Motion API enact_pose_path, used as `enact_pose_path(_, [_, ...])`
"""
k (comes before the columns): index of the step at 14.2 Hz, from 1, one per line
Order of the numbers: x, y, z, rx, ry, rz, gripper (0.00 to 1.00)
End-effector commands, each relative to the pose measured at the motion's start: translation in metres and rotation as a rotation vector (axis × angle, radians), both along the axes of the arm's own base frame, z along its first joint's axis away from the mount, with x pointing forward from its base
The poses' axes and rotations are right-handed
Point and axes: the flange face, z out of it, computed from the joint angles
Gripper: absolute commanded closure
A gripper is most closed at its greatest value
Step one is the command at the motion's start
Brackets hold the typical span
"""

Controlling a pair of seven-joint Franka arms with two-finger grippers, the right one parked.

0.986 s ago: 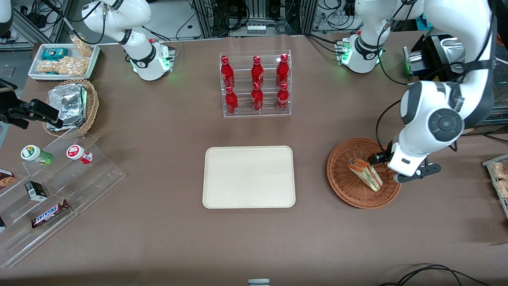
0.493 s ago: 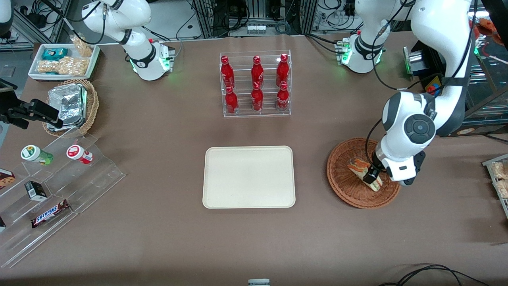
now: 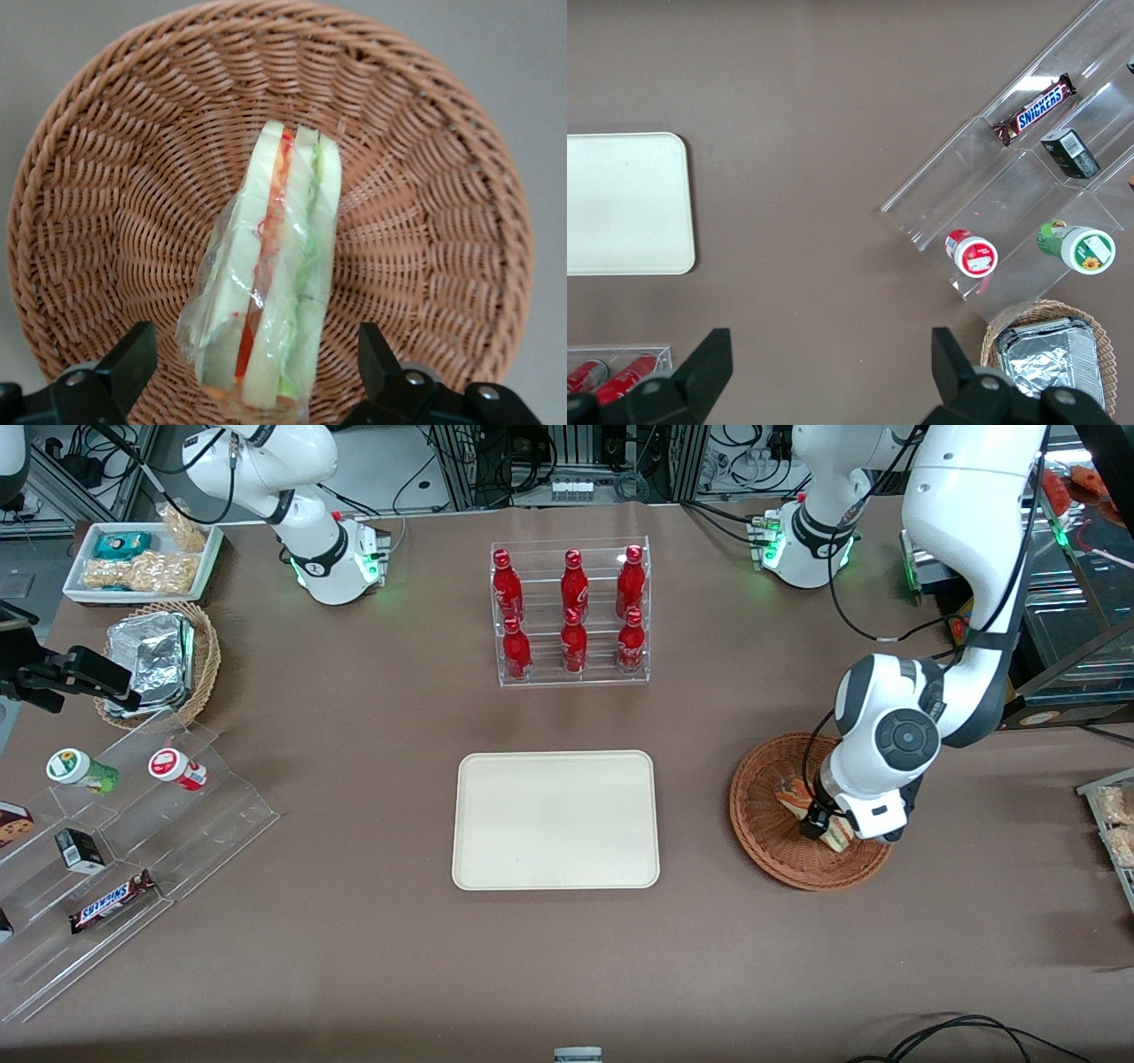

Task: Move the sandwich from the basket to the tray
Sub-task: 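Close the left gripper on the wrapped sandwich and lift it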

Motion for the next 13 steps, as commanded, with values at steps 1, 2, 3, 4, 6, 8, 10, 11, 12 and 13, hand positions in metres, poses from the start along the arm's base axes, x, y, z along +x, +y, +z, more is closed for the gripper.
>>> enact_pose_path(1, [-0.001,-0.002,0.001,0.013,0.004,-0.029,0.63])
enact_pose_path(2, [-0.003,0.000,0.005,0.016,0.028,-0.071,0.93])
enact_pose_path(3, [-0.003,0.001,0.008,0.017,0.054,-0.125,0.98])
enact_pose_path(4, [-0.001,0.001,0.011,0.019,0.073,-0.148,0.99])
enact_pose_path(6, [0.004,0.001,0.032,0.029,0.104,-0.149,0.99])
enact_pose_path(8, [0.013,-0.003,0.052,0.022,0.109,-0.137,0.99])
enact_pose_path(10, [0.011,-0.033,0.060,0.017,0.099,-0.187,1.00])
enact_pose_path(11, [0.007,-0.051,0.059,0.015,0.096,-0.220,1.00])
enact_pose_path(12, [0.009,-0.076,0.064,0.012,0.079,-0.291,1.00])
enact_pose_path(13, [0.014,-0.096,0.064,-0.004,0.077,-0.411,1.00])
